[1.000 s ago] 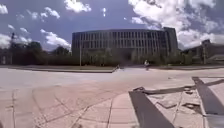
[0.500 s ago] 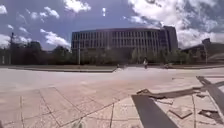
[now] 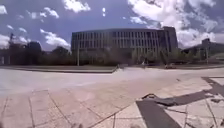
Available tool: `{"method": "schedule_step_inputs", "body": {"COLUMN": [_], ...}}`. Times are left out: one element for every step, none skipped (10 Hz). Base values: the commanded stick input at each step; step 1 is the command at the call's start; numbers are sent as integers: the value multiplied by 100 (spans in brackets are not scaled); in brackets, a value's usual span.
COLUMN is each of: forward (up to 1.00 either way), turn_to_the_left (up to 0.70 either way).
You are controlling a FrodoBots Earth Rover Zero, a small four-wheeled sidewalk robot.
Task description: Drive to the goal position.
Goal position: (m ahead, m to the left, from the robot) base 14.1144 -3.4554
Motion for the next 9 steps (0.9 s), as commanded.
{"method": "schedule_step_inputs", "body": {"forward": [70, 70, 70, 70, 70, 70, 70, 70, 70], "turn_to_the_left": [0, 0, 0, 0, 0, 0, 0, 0, 0]}}
